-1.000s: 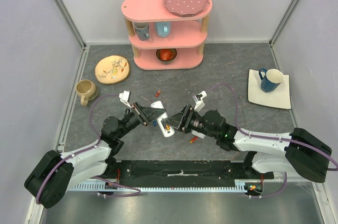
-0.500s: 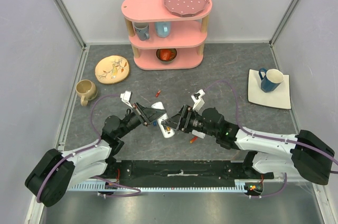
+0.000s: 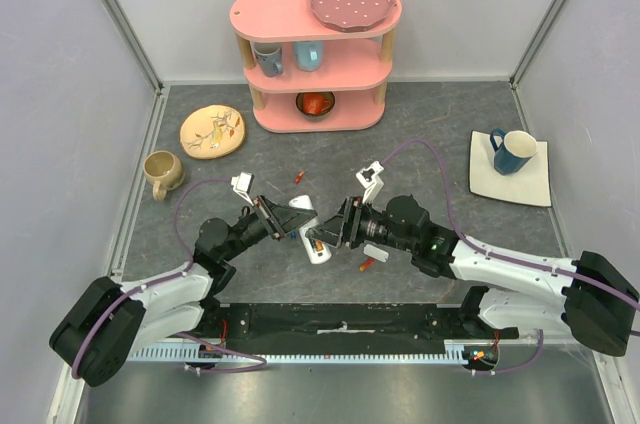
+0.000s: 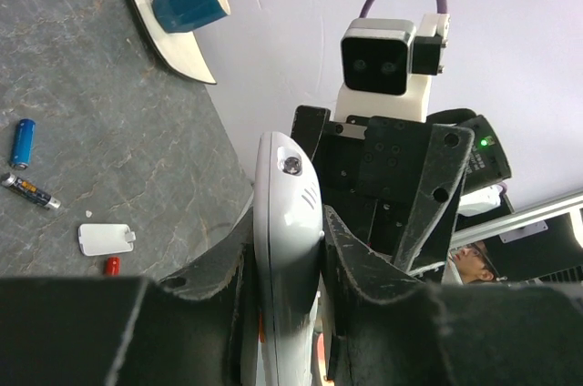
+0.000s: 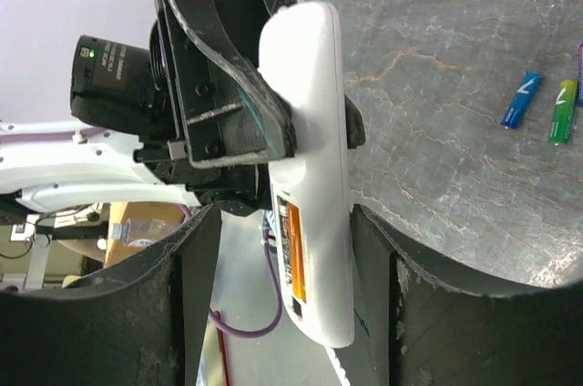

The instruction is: Load the batteries into the remote control

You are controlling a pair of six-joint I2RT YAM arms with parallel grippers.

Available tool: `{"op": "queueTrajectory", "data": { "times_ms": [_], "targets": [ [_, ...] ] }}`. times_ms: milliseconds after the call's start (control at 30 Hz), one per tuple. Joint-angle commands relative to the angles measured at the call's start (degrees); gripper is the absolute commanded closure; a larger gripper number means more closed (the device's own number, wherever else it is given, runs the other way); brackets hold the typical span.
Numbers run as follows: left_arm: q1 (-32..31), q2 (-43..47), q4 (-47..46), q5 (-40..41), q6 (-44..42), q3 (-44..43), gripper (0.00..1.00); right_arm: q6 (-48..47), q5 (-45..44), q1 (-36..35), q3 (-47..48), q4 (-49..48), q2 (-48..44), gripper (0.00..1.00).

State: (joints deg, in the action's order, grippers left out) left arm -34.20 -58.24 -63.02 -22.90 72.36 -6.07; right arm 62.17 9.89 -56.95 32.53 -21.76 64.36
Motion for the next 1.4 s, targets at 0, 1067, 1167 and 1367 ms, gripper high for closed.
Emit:
{"op": "queueTrajectory", "data": {
  "times_ms": [0, 1067, 1167, 1367],
  "targets": [
    [0.1, -0.5, -6.7, -1.6, 1.9, -1.9, 0.98, -1.4, 4.5, 0.3, -1.6, -5.0, -0.1, 0.36],
    [0.2, -1.4, -10.1, -3.8, 3.8, -2.8, 0.98, 1.8, 7.5, 2.6, -6.3, -13.8, 1.6, 0.56],
    [0.2, -1.4, -10.1, -3.9, 3.9, -3.2, 0.98, 1.3, 6.8, 2.6, -6.3, -12.3, 1.4, 0.61],
    [0.2, -1.4, -10.2, -3.9, 4.0, -3.9, 0.98, -0.6, 5.7, 2.6, -4.8, -7.9, 1.3, 0.73]
  ]
}}
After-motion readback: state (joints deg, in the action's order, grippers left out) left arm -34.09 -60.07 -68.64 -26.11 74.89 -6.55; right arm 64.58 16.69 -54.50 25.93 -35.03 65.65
